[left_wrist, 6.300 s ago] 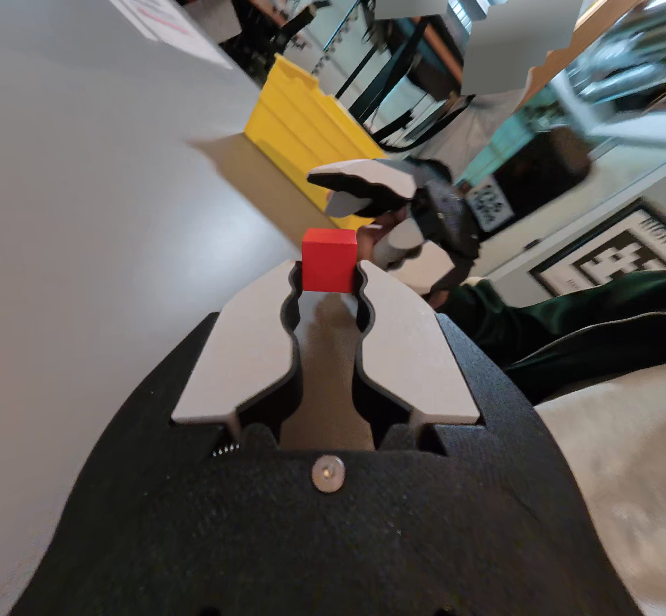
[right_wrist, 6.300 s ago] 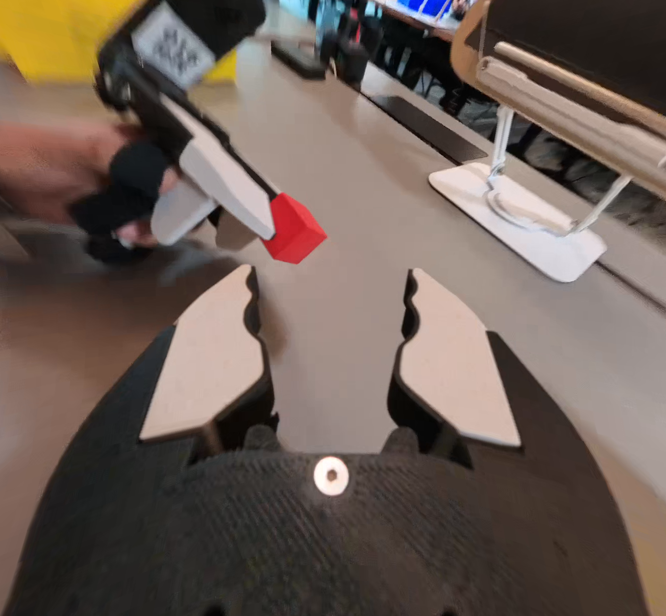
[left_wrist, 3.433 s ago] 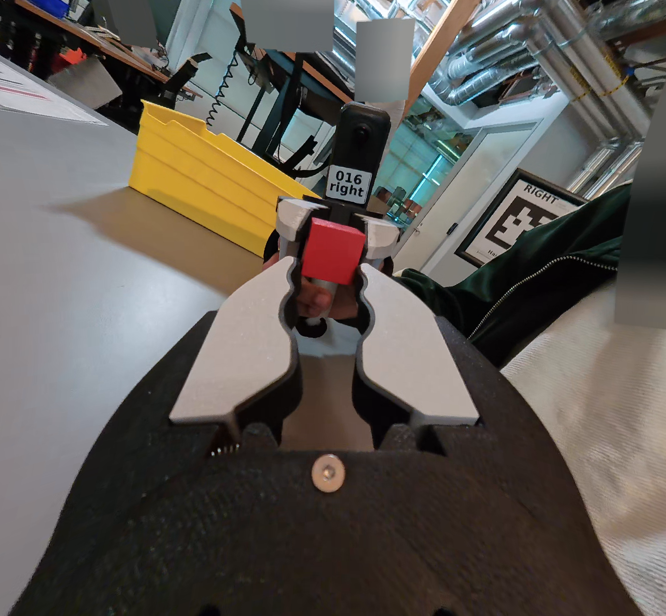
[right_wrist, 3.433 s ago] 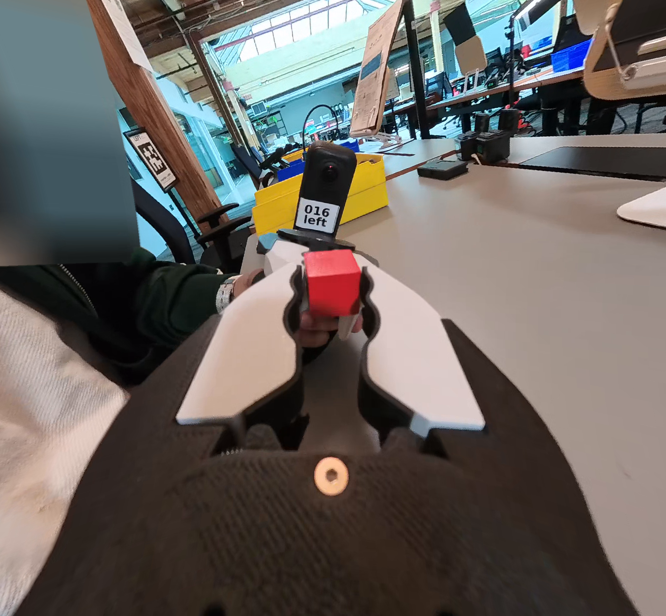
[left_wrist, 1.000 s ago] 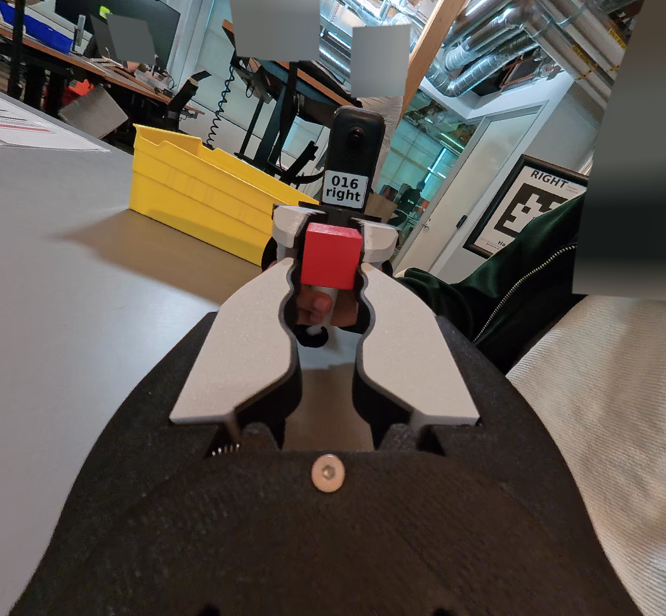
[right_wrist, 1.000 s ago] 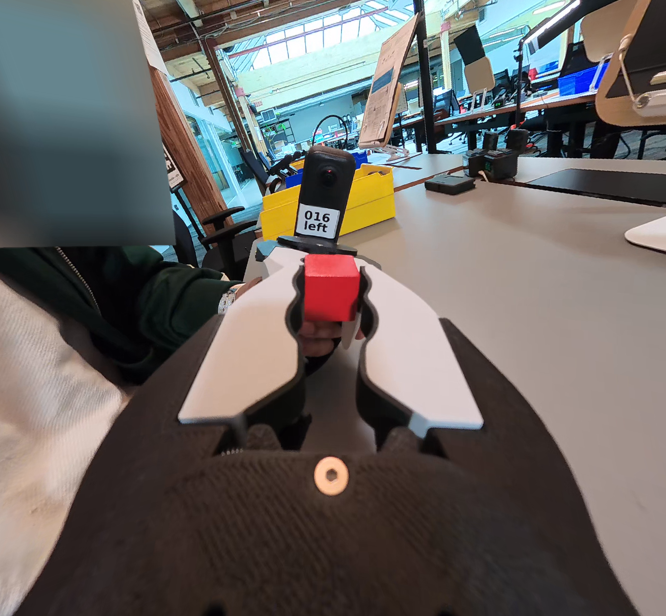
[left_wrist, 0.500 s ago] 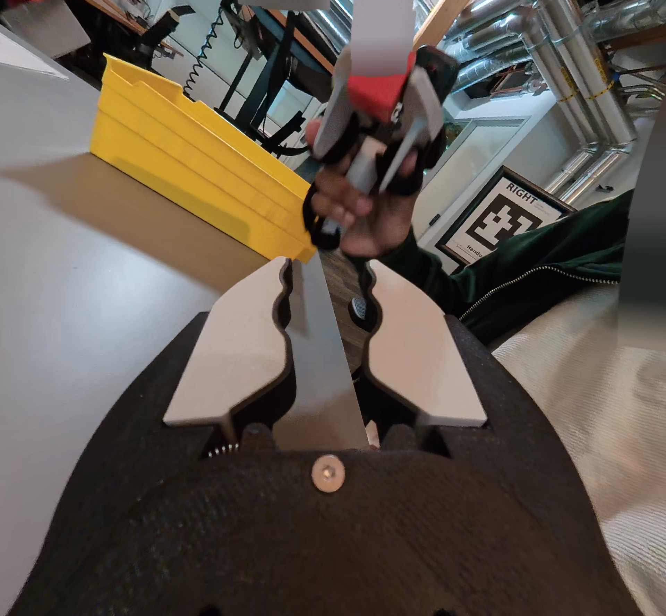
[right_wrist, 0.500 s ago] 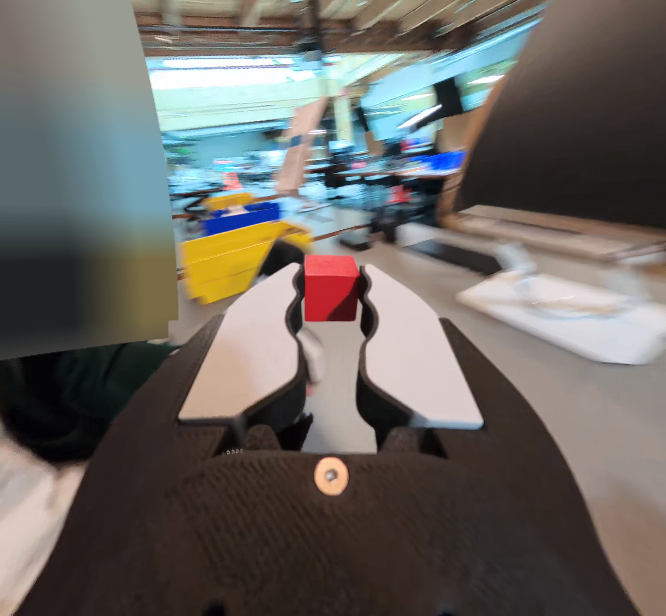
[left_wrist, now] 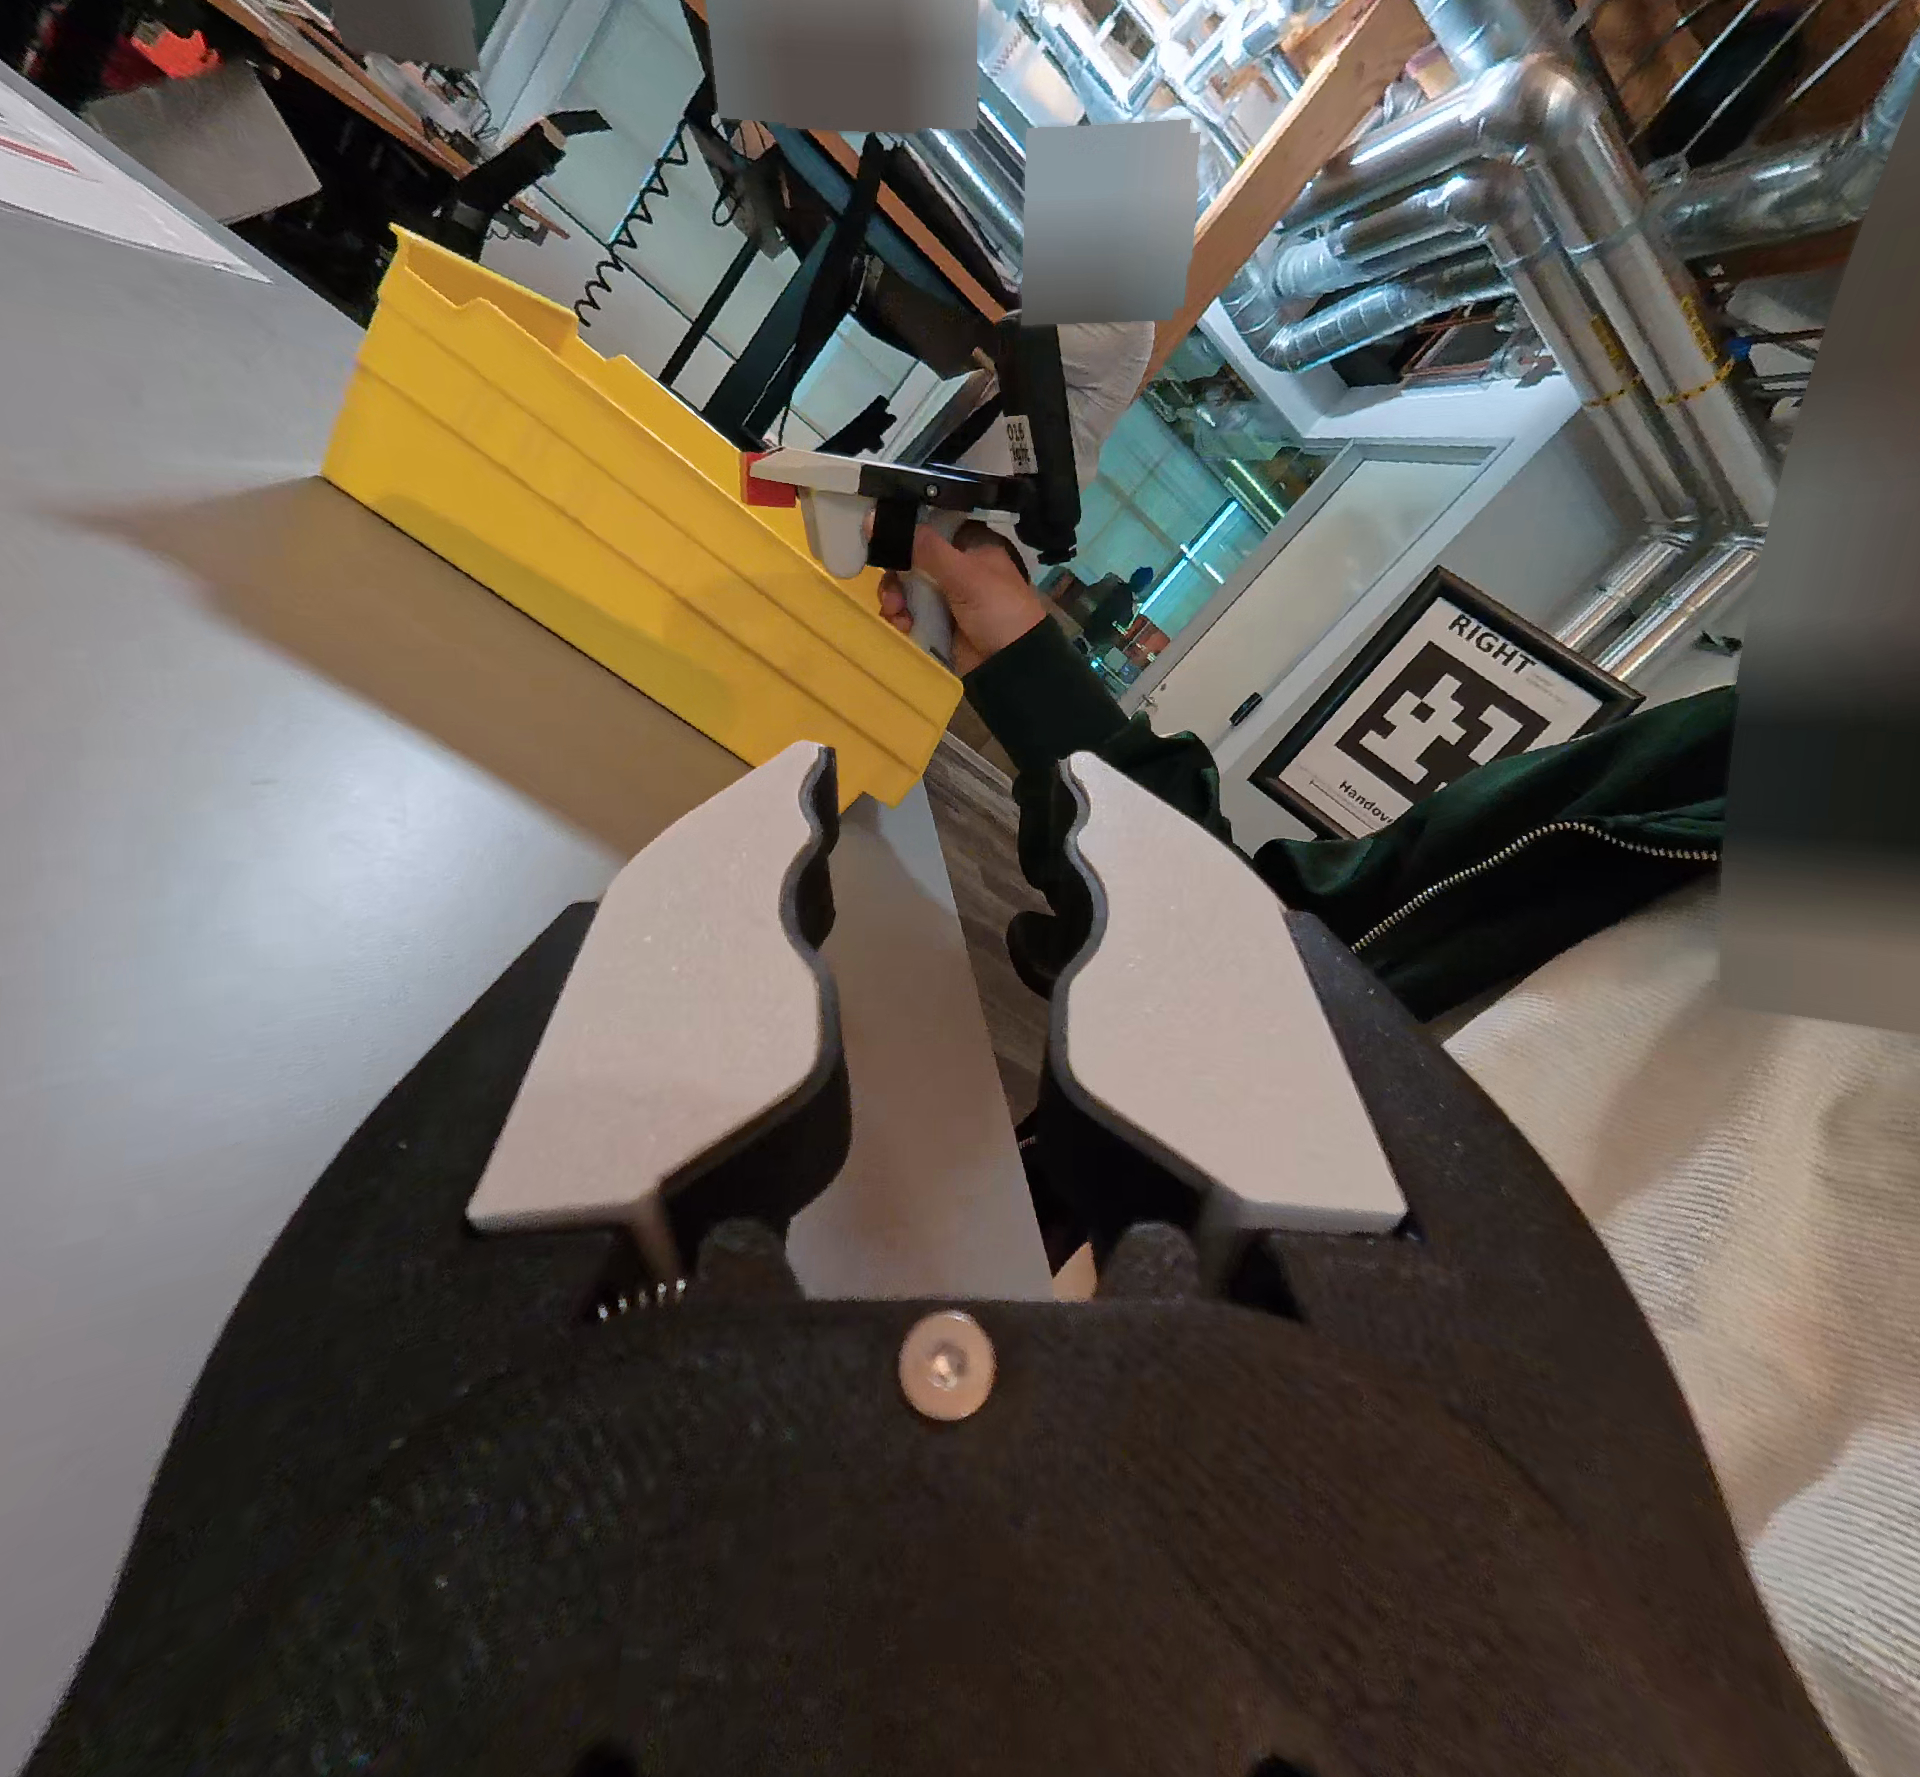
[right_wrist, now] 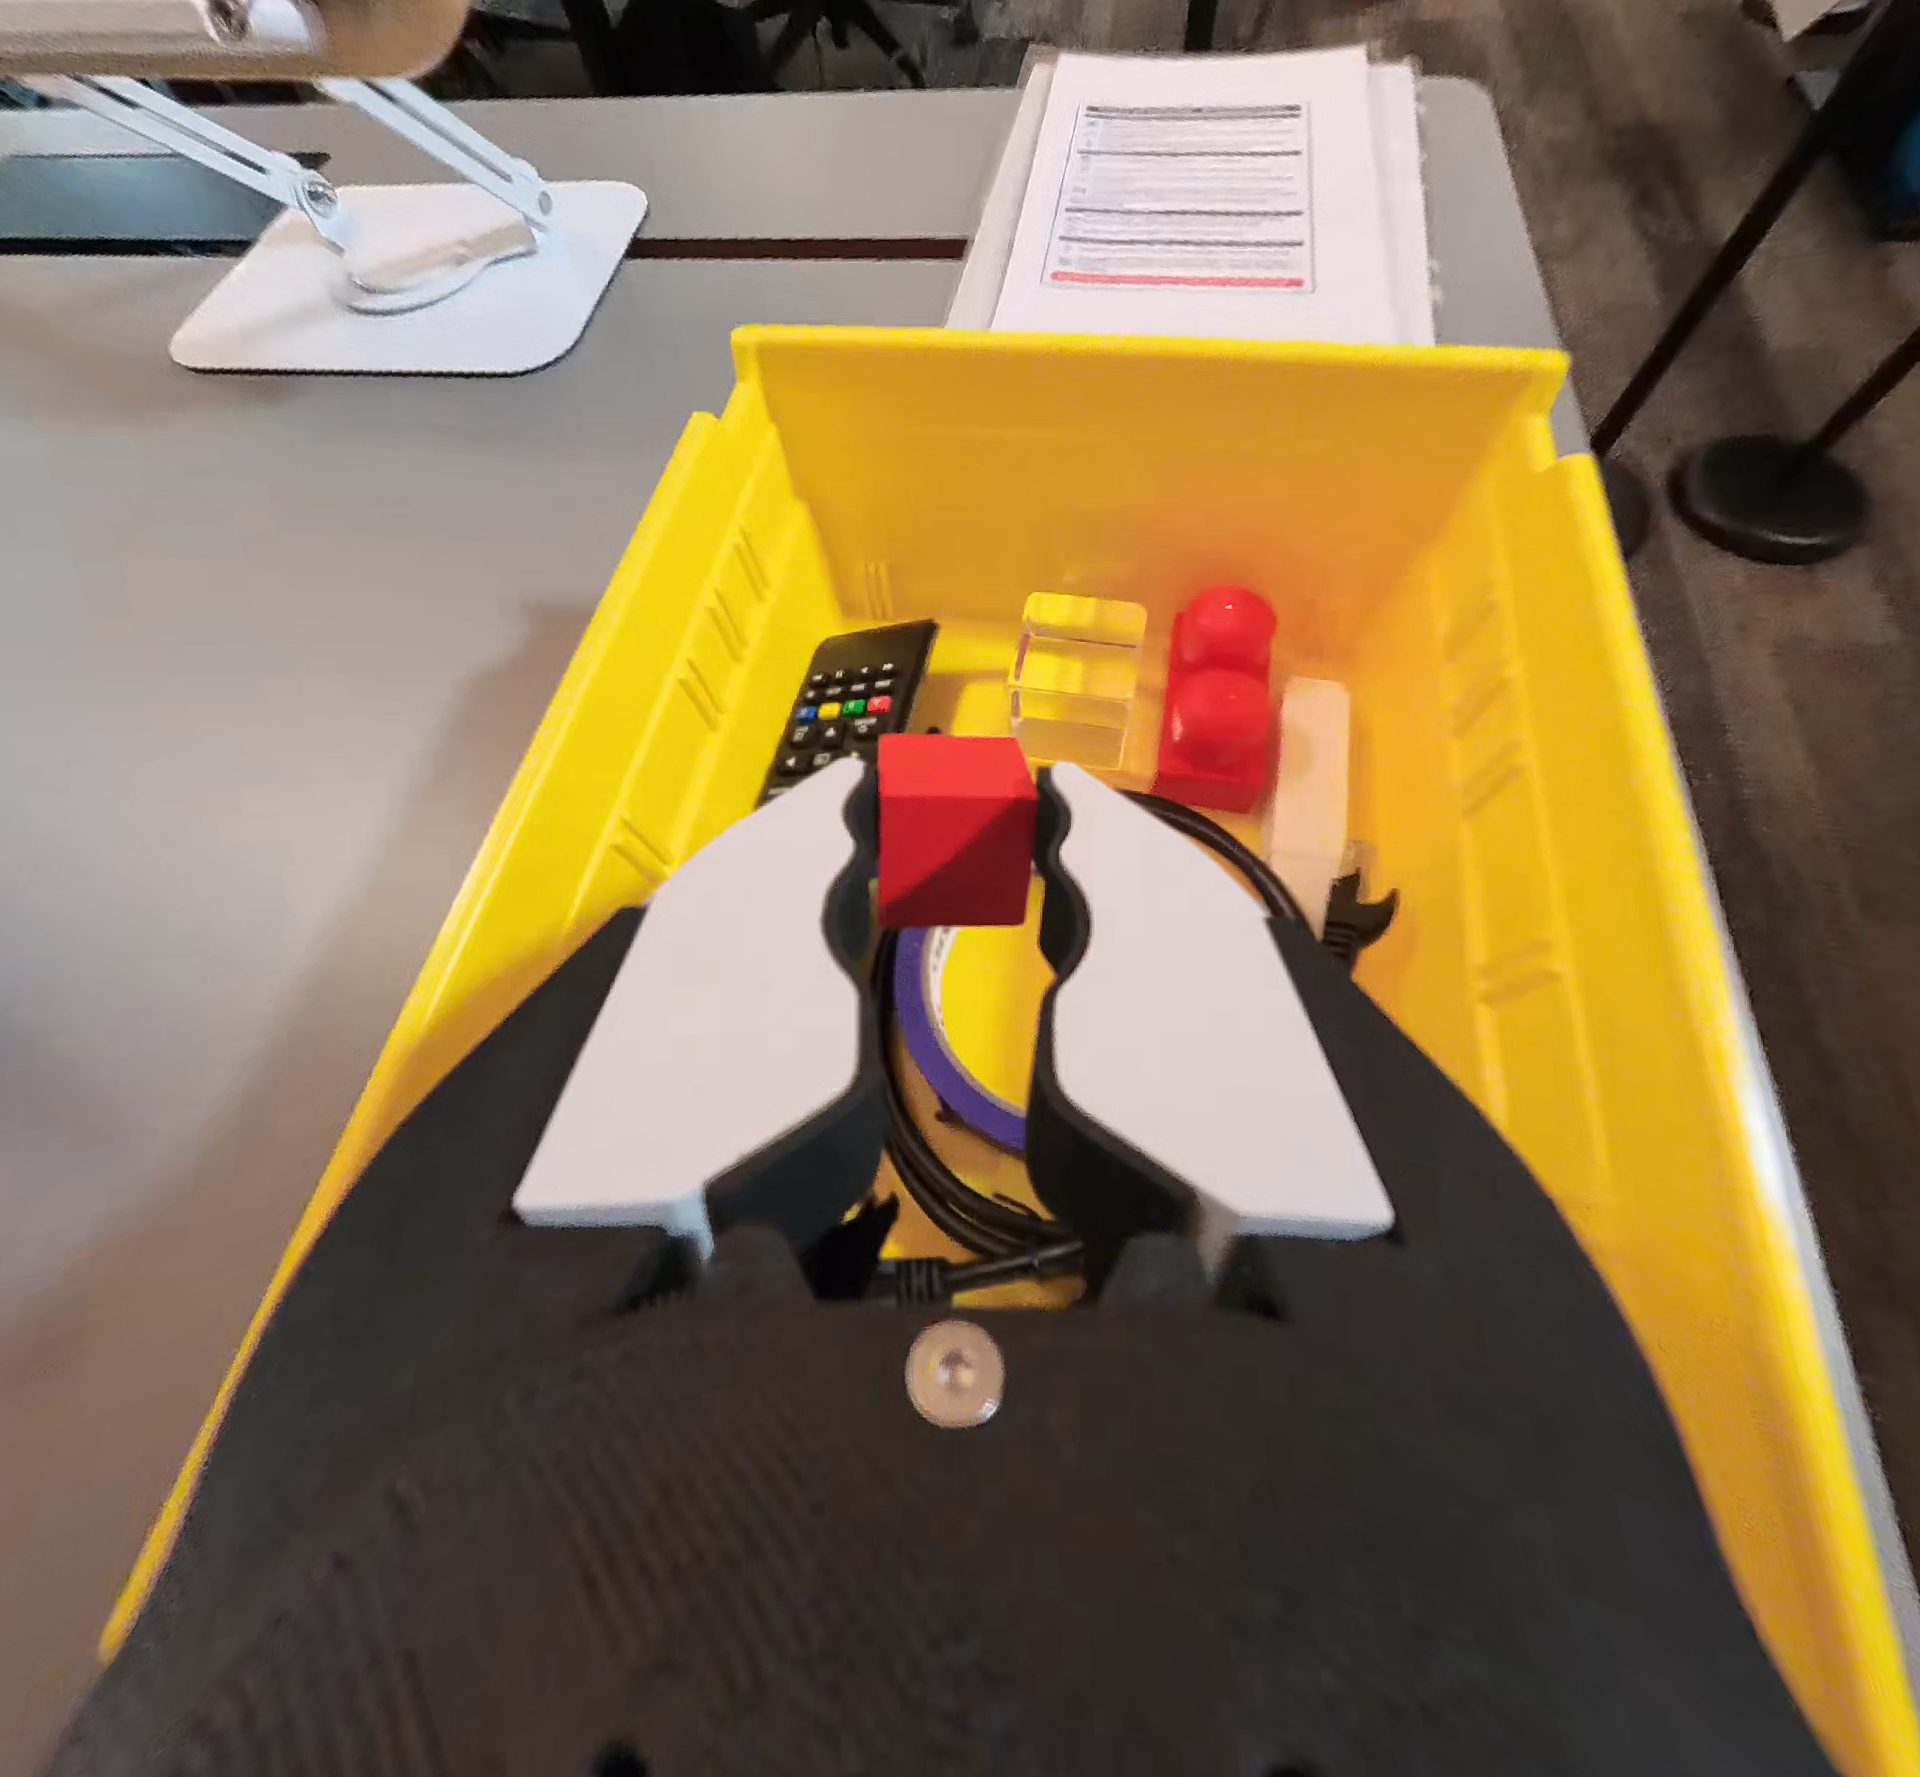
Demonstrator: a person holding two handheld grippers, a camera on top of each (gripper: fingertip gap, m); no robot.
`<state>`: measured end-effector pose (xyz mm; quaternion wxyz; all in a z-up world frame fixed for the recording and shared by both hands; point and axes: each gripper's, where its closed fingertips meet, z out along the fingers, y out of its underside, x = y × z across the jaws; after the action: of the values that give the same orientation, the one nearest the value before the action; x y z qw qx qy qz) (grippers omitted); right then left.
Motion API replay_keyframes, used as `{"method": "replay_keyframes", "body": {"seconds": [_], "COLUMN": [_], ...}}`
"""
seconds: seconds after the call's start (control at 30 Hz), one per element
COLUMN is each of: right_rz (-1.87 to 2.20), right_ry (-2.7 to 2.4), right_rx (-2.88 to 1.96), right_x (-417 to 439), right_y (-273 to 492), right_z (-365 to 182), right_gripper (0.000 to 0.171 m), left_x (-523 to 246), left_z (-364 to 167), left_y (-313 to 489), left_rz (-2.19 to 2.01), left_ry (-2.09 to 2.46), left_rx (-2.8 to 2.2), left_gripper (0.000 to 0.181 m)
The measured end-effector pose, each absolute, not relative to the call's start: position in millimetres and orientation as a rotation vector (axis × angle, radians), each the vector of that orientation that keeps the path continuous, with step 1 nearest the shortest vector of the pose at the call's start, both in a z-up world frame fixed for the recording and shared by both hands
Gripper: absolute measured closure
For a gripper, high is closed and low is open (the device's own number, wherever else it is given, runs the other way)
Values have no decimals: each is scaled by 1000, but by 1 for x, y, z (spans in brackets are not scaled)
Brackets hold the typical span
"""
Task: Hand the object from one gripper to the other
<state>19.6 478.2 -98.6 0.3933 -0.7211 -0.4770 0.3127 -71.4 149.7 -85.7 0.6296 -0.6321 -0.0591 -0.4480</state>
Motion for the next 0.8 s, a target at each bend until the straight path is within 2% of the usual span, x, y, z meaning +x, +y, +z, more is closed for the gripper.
{"method": "replay_keyframes", "body": {"seconds": [0.03, 0.27, 0.53, 0.8], "right_rz": [785, 364, 274, 86], "right_ry": [-1221, -1303, -1437, -1547], "right_rx": [-1839, -1900, -2293, -2486], "right_x": [17, 41, 106, 136], "right_y": [478, 502, 484, 478], "right_z": [-103, -129, -135, -175], "right_gripper": [142, 142, 142, 142], "left_x": [-72, -71, -75, -69], "left_z": [-86, -84, -85, -88], "left_y": [150, 149, 149, 151], "left_rz": [-1025, -1049, -1049, -1053], "left_ry": [-135, -139, -154, -144], "left_rx": [-1448, -1439, -1437, -1454], "left_gripper": [143, 143, 143, 143]}}
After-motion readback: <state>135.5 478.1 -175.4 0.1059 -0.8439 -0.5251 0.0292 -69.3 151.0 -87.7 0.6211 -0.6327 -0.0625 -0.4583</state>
